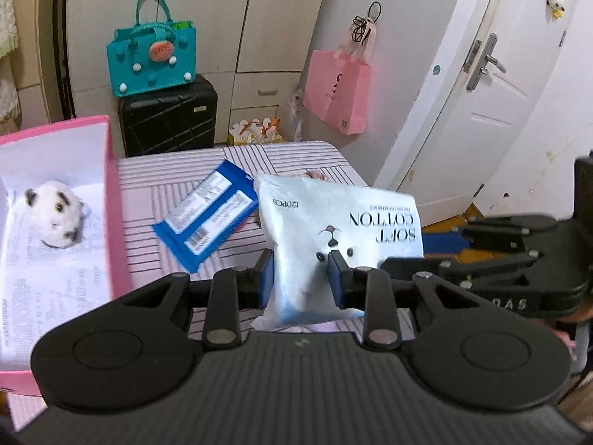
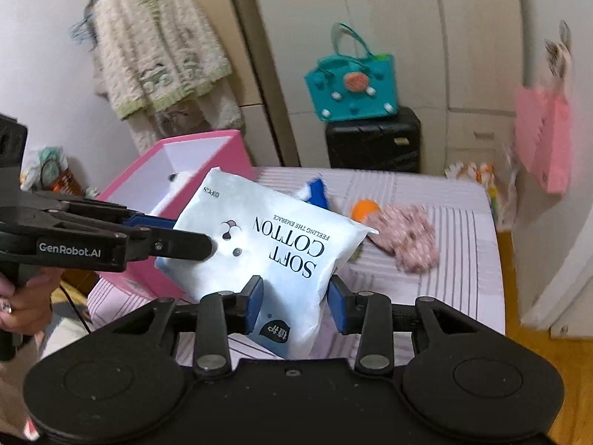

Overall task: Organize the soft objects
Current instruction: 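Lift the tissue pack with the left tool and carry it over the box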

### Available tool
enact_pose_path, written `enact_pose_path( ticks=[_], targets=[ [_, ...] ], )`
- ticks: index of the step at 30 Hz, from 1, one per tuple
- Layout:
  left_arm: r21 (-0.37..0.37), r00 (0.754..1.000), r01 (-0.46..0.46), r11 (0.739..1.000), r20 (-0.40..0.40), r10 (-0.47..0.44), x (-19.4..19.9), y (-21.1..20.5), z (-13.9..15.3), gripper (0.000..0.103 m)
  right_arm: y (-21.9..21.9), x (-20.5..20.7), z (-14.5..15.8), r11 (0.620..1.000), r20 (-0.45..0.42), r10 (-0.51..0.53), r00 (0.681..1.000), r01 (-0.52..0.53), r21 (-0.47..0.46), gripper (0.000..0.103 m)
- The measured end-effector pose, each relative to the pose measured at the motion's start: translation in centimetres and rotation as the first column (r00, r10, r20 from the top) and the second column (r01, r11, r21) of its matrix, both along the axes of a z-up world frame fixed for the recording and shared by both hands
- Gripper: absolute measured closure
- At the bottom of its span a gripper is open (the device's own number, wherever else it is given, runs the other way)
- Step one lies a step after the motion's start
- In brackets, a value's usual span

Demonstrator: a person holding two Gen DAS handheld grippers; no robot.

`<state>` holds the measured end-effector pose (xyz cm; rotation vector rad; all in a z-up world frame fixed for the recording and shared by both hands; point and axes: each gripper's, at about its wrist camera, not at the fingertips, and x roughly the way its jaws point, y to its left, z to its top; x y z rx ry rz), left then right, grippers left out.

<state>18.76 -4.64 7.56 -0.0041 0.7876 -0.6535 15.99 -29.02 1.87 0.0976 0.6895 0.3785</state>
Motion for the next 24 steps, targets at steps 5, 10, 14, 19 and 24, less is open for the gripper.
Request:
enact_pose_path(
  ticks=[5,10,14,19,24],
  targets=[
    [0.003,0.999,-0.037,0.999,0.035,0.037,-0.7,2.9,1.7,0.074,2.8,0.1,2.5,0.996,0.036,0.077,0.996,-0.075,-0.053,0.058],
    [-0.023,0.993,-0.091,0.996,0.077,0.092,-1.3,6.4,3.5,0.074,5.5,0.8,4.5,0.986,0.066,0.148,0.987,-0.142,-0.09,0.058],
    [-0.061,0.985,-0.147,0.987,0.088,0.152,-1.3,9.6,4.6,0.073,7.6,1.5,5.8,0.974,0.092,0.218,0.972,-0.21,-0.088,0.058],
    [-0.103,0.965,-0.228,0.968,0.105,0.238,-0.7,13.3,4.8,0.073,10.3,3.3,6.2,0.953,0.102,0.3,0.949,-0.294,-0.069,0.058],
    [-0.09,0.948,-0.304,0.949,0.073,0.31,1.3,16.1,4.4,0.073,13.6,6.6,6.2,0.932,0.073,0.359,0.931,-0.353,-0.084,0.058]
  ],
)
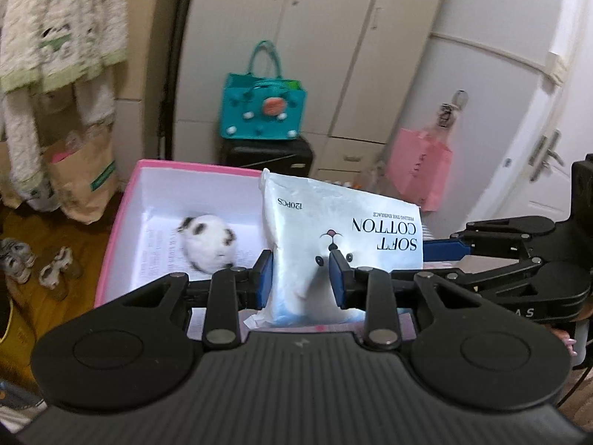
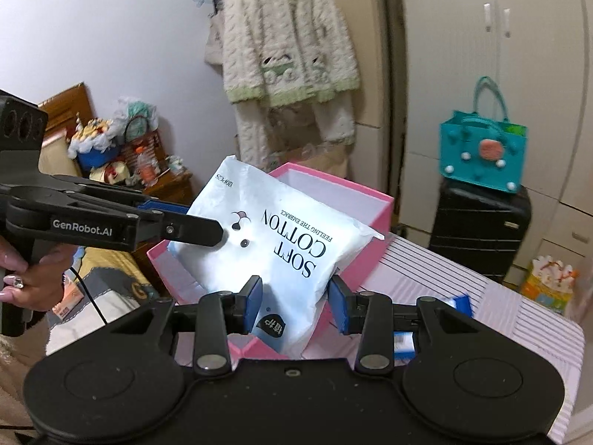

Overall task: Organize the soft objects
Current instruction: 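Lift the tissue pack with the left tool and carry it over the box, then lower the tissue pack into the box and open the left tool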

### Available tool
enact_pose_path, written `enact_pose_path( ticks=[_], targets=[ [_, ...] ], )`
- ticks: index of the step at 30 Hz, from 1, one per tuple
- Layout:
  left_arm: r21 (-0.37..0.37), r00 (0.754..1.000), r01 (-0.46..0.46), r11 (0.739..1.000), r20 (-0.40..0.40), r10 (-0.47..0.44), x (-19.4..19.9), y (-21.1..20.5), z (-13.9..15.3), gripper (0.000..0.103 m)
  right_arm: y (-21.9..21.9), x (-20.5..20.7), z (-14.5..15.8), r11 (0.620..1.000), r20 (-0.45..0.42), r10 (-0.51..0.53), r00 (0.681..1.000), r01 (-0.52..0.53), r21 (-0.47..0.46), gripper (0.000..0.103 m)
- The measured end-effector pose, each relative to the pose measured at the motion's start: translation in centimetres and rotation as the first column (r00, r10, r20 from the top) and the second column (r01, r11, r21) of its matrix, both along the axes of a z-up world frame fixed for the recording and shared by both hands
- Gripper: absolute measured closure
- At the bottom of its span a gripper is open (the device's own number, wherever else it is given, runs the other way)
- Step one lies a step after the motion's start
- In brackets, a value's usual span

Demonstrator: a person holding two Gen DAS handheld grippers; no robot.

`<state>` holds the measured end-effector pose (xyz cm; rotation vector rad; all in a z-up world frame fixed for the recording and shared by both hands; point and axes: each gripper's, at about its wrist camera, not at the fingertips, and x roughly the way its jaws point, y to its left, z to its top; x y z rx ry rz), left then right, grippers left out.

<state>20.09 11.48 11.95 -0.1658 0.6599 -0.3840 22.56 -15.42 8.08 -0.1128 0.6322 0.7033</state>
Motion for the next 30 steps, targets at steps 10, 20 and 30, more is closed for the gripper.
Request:
enact_pose_path(
  ticks=[10,20,30],
  targets=[
    [0.041,0.979,-0.102,0.994,-0.172,0.107,7.0,4.9,-2.6,0.073,5.1,8.1,-3.1,0.994,-0.165,0.095,0.982,-0.102,-0.036,0.07],
    [0.125,0.956,-0.077,0.989,-0.274,0.109,8.9,5.4,-5.6,0.073,7.0,9.7,-6.2,0.986,-0.319,0.125,0.94,-0.152,-0.063,0.071],
    [0.304,0.93,-0.031,0.952,-0.341,0.139,8.8,2.8,-8.1,0.071,8.5,11.1,-6.7,0.972,-0.418,0.137,0.898,-0.202,-0.117,0.071]
  ],
)
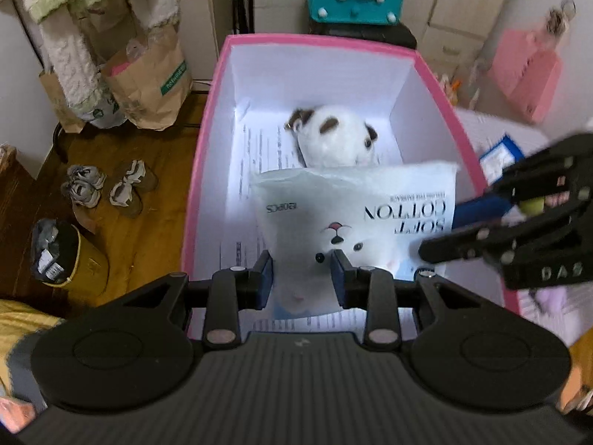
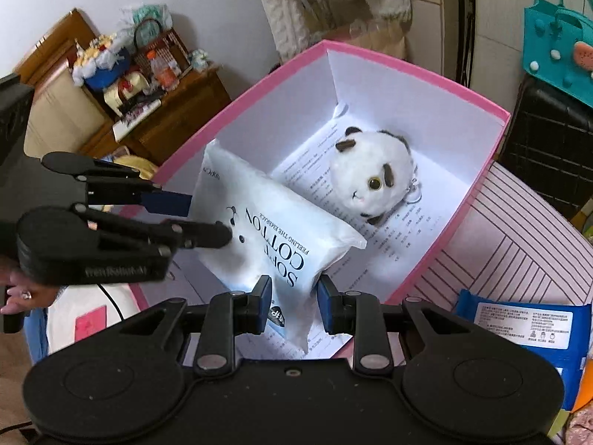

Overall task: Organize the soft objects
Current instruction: 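Lower the tissue pack into the box and open the left tool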

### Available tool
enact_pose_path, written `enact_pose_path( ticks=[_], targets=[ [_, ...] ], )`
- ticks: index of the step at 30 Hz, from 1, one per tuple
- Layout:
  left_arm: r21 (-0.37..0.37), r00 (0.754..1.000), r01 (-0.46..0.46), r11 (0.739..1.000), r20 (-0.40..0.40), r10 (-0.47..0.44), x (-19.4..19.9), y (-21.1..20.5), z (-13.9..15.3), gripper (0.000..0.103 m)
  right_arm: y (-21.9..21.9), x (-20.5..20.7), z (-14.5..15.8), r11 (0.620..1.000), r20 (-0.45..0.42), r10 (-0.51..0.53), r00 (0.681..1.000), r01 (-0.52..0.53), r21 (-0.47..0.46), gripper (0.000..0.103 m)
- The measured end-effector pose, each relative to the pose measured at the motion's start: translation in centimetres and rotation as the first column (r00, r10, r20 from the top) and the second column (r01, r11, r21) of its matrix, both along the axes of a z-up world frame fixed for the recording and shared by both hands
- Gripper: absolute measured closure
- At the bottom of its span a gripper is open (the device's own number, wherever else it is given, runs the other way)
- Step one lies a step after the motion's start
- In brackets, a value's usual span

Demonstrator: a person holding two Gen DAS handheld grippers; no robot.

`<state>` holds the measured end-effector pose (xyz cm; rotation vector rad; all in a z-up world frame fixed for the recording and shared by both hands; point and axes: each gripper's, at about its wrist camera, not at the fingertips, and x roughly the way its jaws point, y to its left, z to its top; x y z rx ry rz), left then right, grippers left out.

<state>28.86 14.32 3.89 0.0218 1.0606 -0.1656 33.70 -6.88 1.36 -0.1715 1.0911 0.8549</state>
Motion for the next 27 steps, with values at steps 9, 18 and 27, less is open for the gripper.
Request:
enact_pose_path(
  ticks=[9,18,27],
  targets=[
    [0.046,0.999,0.023,0.999,-0.047,-0.021,-0.7,0.6,0.1,0.071,1.4,-1.3,-0.5,0.997,-0.042,0.046,0.998,-0.048,-0.055,0.072],
    [0.078,0.999,0.038,0.996,-0.013,-0.037,-0.5,0.1,0.0,0.058,2.0,-1.5,-0.4,0.994,0.053,0.021,0.998,-0.015,-0.112,0.07],
    [0.084,0.998,0.033,0.996,0.045,-0.037,-2.4,-0.1,2.0,0.056,-0.4,-3.0,1.6,0.999,0.099,-0.002,0.995,0.006,-0.038,0.068]
  ],
)
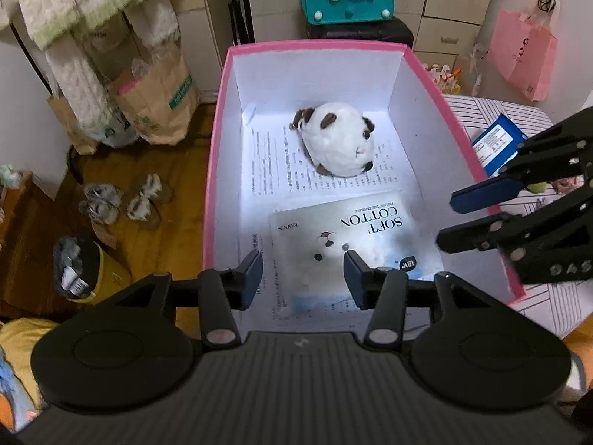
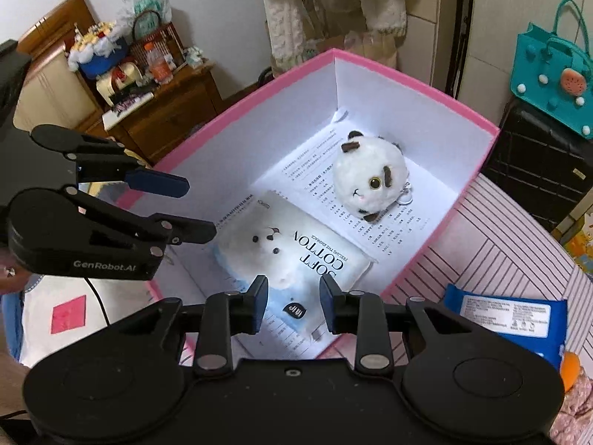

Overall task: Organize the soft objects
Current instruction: 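Lower the tissue pack into the box and open the left tool, then withdraw the left tool from the box toward the lilac plush toy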

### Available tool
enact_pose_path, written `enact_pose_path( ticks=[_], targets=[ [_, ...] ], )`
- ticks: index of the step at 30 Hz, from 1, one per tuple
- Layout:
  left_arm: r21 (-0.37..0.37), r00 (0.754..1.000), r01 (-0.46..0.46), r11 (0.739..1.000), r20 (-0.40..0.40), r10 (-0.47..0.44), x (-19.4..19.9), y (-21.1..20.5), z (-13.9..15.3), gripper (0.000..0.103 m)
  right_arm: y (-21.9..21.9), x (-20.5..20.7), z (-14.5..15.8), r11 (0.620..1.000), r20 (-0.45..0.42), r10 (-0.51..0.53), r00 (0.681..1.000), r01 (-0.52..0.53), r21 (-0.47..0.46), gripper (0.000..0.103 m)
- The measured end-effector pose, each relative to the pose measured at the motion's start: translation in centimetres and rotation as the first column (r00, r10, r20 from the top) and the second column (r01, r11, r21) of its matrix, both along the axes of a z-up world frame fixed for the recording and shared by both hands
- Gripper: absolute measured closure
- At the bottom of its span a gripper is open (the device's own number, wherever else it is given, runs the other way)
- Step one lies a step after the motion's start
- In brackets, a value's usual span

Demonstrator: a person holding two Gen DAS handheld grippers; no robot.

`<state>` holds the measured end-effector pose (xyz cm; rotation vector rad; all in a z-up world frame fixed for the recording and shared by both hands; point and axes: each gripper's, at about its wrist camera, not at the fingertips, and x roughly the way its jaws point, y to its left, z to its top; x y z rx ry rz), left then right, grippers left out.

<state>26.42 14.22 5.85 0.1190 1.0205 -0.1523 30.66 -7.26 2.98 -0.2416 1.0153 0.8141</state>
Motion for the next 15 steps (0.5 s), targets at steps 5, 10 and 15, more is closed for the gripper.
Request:
enact_pose_path(
  ticks=[5,10,15],
  targets=[
    [0.012,0.999,0.015,1.0,0.041,-0.016,-2.3,-0.7,2.5,0.054,-1.5,-2.3,2.3,0.999,0.033,0.002,0.999,-0.004,0.041,0.067],
    [0.038,0.995,0.041,0.998,0.089,-0.044,-5.1,-2.2,5.0,0.051,-3.2,-5.3,4.8,0.997,0.101,0.017,0.995,-0.024,0.073,0.064],
    [0.065,0.99,0.101,0.993,0.088,-0.106,-7.6,-4.7,7.0,0.049,-5.1,-8.3,6.9,0.996,0.171,0.025,0.985,-0.039,0.079,0.06]
  ],
)
